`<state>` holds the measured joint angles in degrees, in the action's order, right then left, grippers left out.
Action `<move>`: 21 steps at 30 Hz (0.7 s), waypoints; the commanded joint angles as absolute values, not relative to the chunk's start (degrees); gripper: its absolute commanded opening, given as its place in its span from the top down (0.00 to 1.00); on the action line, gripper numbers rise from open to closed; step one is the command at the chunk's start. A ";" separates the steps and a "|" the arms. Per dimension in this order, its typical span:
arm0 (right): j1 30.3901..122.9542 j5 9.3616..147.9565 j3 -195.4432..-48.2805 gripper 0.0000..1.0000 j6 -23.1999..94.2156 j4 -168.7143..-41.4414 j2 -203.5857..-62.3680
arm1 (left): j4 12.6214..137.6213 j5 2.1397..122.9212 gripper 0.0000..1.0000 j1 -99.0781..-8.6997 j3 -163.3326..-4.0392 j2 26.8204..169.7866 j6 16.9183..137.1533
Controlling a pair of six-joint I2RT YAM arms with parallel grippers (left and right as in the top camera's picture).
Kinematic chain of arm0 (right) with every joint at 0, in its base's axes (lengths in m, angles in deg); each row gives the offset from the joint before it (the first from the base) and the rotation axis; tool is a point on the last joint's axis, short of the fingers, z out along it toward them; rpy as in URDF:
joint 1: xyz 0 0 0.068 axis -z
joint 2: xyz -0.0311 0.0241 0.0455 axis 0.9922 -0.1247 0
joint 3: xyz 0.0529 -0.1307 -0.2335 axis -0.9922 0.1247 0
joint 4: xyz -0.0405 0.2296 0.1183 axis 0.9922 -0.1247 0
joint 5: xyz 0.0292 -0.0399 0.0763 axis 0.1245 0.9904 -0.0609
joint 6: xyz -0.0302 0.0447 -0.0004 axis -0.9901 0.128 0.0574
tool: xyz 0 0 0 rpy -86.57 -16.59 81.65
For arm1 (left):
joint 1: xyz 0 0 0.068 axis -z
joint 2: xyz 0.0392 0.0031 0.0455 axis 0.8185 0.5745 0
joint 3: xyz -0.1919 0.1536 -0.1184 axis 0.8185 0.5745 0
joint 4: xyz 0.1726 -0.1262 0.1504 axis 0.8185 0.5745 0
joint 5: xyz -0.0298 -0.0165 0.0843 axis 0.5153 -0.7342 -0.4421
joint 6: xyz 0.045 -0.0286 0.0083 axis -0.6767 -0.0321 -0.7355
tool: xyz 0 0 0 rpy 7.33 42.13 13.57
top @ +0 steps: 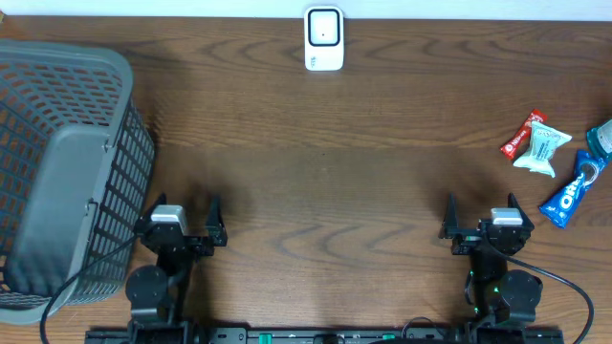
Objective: Scan the item barcode
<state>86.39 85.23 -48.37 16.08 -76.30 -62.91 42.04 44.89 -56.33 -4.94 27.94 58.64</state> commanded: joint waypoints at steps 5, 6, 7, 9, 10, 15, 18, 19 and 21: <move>85.84 85.95 -48.30 0.01 15.31 -76.61 -62.52 | 44.60 43.01 0.02 -54.51 -4.04 26.73 56.00; 85.84 85.95 -48.30 0.01 15.31 -76.59 -62.52 | 44.71 42.53 0.02 -54.14 -4.04 26.73 56.02; 85.84 85.95 -48.30 0.01 15.31 -76.59 -62.52 | 44.71 42.36 0.02 -53.97 -4.04 26.73 56.02; 85.84 85.95 -48.30 0.01 15.31 -76.59 -62.52 | 44.73 42.33 0.02 -53.92 -4.04 26.73 56.00; 85.84 85.95 -48.30 0.01 15.31 -76.59 -62.52 | 44.73 42.33 0.02 -53.92 -4.04 26.73 55.98; 85.84 85.95 -48.30 0.01 15.31 -76.59 -62.52 | 44.73 42.42 0.02 -53.92 -4.04 26.73 55.71; 85.84 85.95 -48.30 0.01 15.31 -76.59 -62.52 | 44.73 42.33 0.02 -53.92 -4.04 26.73 55.39; 85.84 85.95 -48.30 0.01 15.31 -76.61 -62.52 | 44.71 42.36 0.02 -53.92 -4.04 26.73 55.41; 85.84 85.95 -48.30 0.01 15.31 -76.59 -62.52 | 44.53 42.58 0.02 -53.92 -4.04 26.73 55.43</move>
<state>86.39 85.23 -48.37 16.08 -76.30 -62.91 42.46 42.47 -54.07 -5.02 27.34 56.52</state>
